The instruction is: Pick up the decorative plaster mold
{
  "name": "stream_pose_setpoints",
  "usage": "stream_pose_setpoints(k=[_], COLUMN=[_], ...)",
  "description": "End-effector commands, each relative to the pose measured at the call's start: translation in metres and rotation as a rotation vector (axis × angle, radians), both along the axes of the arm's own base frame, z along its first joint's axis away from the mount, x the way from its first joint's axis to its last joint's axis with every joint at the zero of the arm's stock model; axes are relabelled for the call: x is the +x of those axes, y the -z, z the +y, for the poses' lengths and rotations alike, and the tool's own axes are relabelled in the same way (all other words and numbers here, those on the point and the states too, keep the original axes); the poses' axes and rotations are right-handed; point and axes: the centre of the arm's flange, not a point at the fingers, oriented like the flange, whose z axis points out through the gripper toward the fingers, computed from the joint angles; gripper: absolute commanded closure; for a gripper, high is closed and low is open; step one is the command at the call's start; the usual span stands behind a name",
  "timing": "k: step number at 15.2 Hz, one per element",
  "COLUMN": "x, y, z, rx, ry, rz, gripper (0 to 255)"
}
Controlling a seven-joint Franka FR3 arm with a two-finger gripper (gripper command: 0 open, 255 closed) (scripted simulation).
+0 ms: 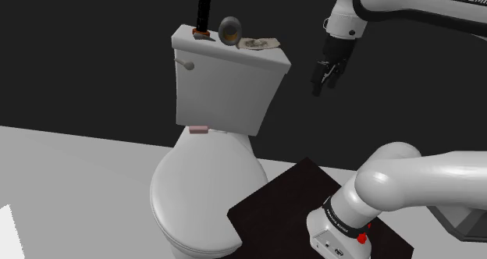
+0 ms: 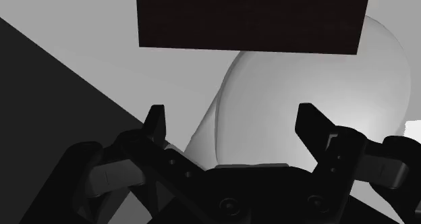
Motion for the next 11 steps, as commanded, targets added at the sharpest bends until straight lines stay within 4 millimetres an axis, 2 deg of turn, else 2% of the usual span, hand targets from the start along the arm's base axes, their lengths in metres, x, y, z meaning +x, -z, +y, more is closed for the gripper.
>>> stream_pose_setpoints(k=[1, 6, 11], x=[0.0, 0.052, 0.098], y=[0.0, -0.008, -0.016], z=[0.0, -0.028, -0.065], rx=[0.0, 0.157, 0.315], ry=[0.0, 0.15, 0.3], rz=[0.0, -0.095, -0.189], gripper=[0, 0, 0])
